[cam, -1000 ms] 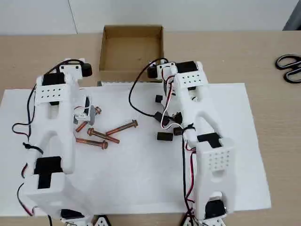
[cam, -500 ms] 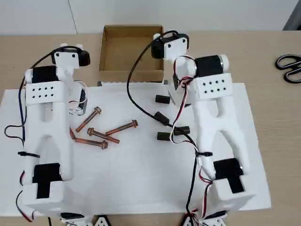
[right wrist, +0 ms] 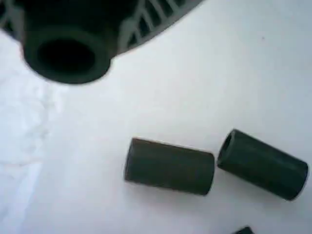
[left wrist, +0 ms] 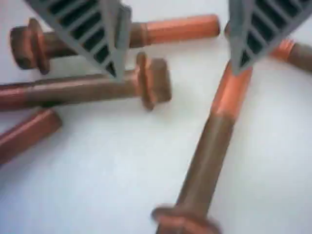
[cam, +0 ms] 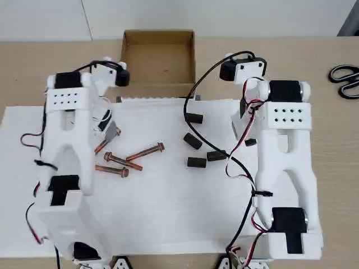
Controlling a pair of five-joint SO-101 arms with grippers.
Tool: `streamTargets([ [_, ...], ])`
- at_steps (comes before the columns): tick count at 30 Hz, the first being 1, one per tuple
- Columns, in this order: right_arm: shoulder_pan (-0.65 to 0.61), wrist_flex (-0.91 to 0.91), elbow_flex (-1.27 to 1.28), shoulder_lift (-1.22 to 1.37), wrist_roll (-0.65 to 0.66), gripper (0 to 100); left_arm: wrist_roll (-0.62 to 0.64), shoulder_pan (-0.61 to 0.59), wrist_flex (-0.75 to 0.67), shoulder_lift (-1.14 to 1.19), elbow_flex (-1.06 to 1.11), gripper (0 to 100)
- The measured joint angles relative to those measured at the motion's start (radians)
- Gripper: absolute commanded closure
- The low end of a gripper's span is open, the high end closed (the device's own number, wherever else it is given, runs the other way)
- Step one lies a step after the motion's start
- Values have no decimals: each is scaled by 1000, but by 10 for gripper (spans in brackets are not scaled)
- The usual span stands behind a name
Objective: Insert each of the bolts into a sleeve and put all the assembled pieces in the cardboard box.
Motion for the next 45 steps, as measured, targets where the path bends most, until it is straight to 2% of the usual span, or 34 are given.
streamTargets([
  [12,6,0,15,-23,0,995,0,32,2,245,-250,855],
  [24,5,0,15,-23,0,995,-12,32,11,258,-255,855],
  [33,5,0,15,-23,0,995,-103,21,11,262,-226,855],
  [45,6,0,15,-23,0,995,-127,0,11,327,-218,855],
])
